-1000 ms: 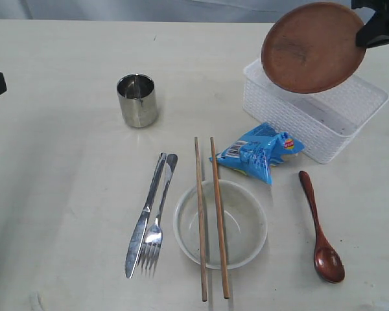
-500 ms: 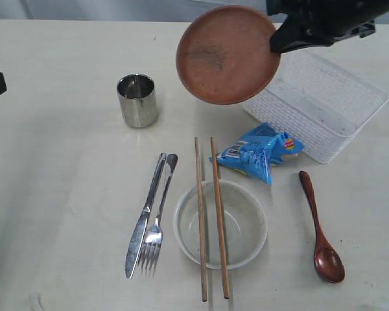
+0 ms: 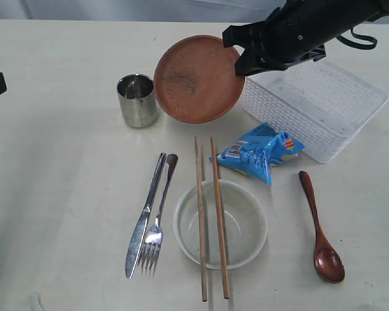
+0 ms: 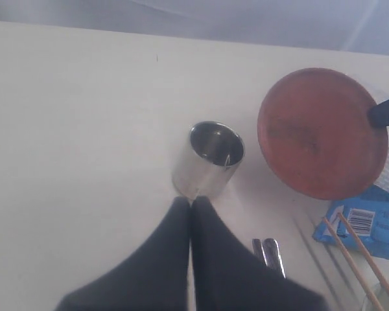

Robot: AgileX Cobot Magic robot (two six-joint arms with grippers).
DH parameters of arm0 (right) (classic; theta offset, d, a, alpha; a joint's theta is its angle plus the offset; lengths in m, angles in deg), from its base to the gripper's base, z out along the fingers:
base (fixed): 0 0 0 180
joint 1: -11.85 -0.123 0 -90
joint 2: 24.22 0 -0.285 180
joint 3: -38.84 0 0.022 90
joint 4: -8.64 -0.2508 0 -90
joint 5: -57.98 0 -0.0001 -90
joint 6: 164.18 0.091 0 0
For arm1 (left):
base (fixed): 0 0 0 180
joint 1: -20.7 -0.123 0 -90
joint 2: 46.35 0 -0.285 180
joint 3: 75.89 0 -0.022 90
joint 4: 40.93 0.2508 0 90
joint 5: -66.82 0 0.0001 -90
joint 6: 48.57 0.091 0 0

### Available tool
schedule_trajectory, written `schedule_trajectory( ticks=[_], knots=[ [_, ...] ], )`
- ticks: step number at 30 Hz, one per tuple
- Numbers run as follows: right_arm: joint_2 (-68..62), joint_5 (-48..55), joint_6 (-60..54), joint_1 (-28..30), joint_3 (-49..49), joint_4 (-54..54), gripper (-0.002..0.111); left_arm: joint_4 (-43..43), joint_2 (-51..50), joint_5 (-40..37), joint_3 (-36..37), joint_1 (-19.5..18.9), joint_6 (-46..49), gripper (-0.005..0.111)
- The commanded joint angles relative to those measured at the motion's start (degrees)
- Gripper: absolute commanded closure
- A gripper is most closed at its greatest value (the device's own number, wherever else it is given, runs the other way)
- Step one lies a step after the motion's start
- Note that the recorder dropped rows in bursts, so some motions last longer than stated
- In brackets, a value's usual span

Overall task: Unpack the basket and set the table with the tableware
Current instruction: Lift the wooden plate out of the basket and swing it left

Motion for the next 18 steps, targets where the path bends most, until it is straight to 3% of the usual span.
schedule_trajectory(
  ticks=[1,18],
  knots=[
    [-1.51,-1.83,-0.5,0.05,-0.81,-0.59,0.109,-1.05,0.35,0.4,0.2,-0.01,-0.17,0.107],
    [-4.65,-3.28,-0.79,0.21,-1.16,2.54,0.109,-1.05,0.35,0.4,0.2,-0.01,-0.17,0.107]
  ],
)
